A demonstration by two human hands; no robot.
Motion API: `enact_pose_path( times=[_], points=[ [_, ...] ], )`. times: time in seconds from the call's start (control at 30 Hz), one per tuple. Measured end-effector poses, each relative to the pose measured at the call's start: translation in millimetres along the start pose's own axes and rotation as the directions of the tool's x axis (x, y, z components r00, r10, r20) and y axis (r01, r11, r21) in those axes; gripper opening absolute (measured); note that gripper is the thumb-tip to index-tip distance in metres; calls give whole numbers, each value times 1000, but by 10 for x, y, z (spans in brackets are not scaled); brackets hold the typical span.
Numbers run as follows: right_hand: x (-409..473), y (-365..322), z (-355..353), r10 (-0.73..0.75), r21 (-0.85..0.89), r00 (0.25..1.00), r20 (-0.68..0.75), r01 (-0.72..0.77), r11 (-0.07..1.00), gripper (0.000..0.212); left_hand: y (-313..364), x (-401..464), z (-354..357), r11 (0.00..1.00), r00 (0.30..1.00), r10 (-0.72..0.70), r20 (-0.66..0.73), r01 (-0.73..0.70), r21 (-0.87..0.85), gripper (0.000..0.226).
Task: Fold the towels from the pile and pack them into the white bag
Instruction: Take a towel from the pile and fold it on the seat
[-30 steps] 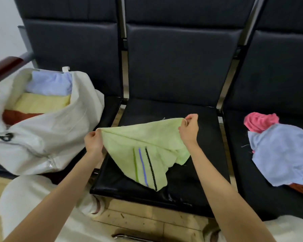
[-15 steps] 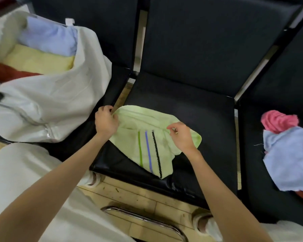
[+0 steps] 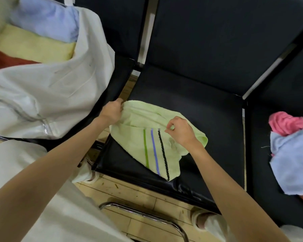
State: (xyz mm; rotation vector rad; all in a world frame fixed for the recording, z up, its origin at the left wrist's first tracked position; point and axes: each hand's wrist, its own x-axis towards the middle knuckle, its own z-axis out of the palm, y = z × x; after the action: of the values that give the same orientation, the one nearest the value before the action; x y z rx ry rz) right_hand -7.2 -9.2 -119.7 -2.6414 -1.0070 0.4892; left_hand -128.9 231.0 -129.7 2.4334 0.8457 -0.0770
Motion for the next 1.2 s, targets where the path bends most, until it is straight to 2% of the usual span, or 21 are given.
enact_pose_path(
  times=[0.17,0.33,0.4,0.47,0.53,0.6,0.7,0.83,0.9,1.0,1.1,1.2],
  points=[
    [-25,-9,42,22,-21,998,56,-21,1000,22,11,24,-83,998,998,-54,-37,53,-36,22],
    [-116,-3,-3,-14,-94,1000,8,15,995,15,49,-73,-189,994,970,-57,-235,34,-102,9],
    [-218,15,-94,11,-80,999,-49,-15,997,15,58,-138,-285,994,953,-53,-299,20,-112,7],
    [-362,86,-244,75,19,985,-155,-73,997,12,96,-246,-421,991,940,-45,-339,-2,-136,6],
    [-531,211,-420,136,135,950,-279,-102,986,6,136,-368,-565,990,933,-16,-359,-35,-134,6],
    [-707,349,-599,174,175,909,-378,-114,978,3,185,-460,-694,988,934,-29,-356,-27,-153,6],
    [-903,470,-841,151,130,882,-446,-103,986,3,344,-571,-827,964,939,-131,-316,47,-260,4],
    [-1042,499,-1160,67,11,879,-471,-70,997,9,639,-742,-854,987,946,-23,-323,-30,-160,7],
    [-1098,501,-1329,46,-9,873,-486,-58,998,11,762,-787,-907,983,950,-4,-313,-54,-175,7],
    [-1173,495,-1573,41,-24,857,-513,-62,998,11,984,-817,-1145,927,923,-42,-383,-106,-359,8],
    [-1246,462,-1819,71,25,817,-572,-70,997,6,1309,-883,-1517,813,867,-107,-486,-205,-544,4],
    [-1292,413,-2048,61,68,742,-668,-20,997,4,1621,-957,-1841,730,814,-79,-576,-346,-589,4]
  ],
)
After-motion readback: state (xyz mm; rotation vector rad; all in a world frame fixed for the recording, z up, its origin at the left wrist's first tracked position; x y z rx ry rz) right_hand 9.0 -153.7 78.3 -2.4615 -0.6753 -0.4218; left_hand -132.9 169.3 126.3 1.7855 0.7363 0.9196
